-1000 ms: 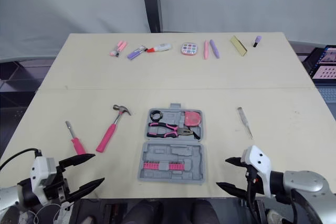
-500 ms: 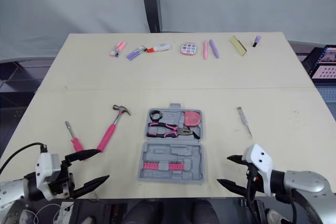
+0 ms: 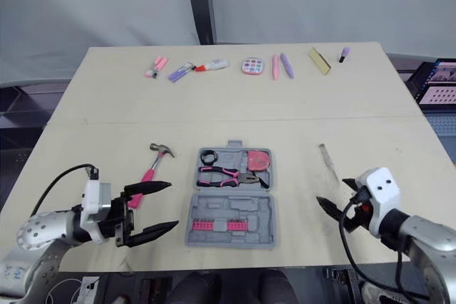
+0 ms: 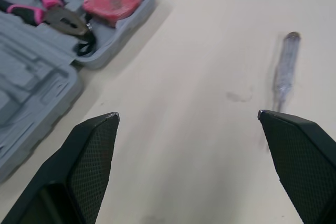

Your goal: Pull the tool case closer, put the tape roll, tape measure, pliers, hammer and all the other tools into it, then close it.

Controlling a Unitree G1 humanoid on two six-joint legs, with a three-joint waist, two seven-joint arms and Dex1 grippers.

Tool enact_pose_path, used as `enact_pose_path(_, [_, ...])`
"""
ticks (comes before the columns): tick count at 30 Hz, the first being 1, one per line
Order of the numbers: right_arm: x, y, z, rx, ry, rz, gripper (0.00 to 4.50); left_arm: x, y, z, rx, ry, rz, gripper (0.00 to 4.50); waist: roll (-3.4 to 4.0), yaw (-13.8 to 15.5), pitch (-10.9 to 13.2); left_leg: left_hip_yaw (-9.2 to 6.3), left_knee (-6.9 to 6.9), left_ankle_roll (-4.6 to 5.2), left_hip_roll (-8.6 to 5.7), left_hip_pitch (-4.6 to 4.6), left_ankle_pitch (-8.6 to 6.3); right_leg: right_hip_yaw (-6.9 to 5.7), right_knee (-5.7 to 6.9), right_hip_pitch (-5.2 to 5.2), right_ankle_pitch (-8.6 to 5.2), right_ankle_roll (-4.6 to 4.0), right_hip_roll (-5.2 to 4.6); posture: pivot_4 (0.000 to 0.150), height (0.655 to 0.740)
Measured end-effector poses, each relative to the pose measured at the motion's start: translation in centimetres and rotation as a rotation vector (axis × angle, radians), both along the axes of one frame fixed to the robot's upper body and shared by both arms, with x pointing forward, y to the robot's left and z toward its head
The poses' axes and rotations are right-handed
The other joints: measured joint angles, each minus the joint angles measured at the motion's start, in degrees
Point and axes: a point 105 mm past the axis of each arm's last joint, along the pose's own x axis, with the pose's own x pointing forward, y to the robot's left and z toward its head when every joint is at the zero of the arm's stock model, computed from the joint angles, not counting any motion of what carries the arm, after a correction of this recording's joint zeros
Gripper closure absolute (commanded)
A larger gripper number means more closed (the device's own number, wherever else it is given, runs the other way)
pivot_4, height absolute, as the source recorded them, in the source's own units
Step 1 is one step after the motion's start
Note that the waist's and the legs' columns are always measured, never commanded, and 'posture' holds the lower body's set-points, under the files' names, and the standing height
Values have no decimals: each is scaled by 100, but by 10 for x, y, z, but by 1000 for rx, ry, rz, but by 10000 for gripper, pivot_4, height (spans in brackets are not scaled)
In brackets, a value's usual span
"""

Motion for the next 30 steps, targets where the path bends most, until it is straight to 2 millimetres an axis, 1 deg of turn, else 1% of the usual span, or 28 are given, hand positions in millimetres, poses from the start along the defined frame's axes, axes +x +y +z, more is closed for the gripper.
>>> enact_pose_path(2, [13,-5,-3,2,18,-67,201,4,-4,3,0,-14,-6,0,0,-17,0,-1,0,0,-1,2,0,1,6,-1,0,0,-1,1500,7400])
enact_pose_path(5, [32,-11,-12,54,72,-159,201,8,-6,3,2,-8,4,0,5,-57,2,-3,-5,0,-4,1,0,1,14,-8,0,0,-3,1500,7400])
enact_pose_path(8, [43,-18,-17,84,113,-222,201,9,-7,3,3,0,14,0,6,-74,3,-3,-8,0,-4,0,0,0,19,-10,0,0,-2,1500,7400])
enact_pose_path(11, [55,-24,-17,73,118,-260,201,11,-8,4,4,0,23,0,7,-84,3,-2,-6,0,-3,0,0,0,19,-11,0,0,-2,1500,7400])
enact_pose_path(14, [62,-23,-21,63,132,-264,201,11,-8,4,6,2,28,0,8,-82,3,-3,-6,0,-4,0,0,0,24,-13,0,0,-3,1500,7400])
enact_pose_path(17, [71,-23,-29,47,159,-268,201,13,-8,5,10,-2,35,0,8,-87,3,-2,-3,0,-4,1,0,1,26,-13,0,0,-4,1500,7400])
enact_pose_path(22, [78,-22,-40,21,184,-262,201,13,-9,7,12,-8,38,0,8,-91,3,-1,-3,0,-5,0,0,0,32,-17,0,0,-4,1500,7400])
enact_pose_path(30, [93,-16,-45,28,177,-252,201,13,-10,8,19,-14,52,0,10,-98,3,-2,-2,0,-4,0,0,0,34,-18,0,0,-4,1500,7400])
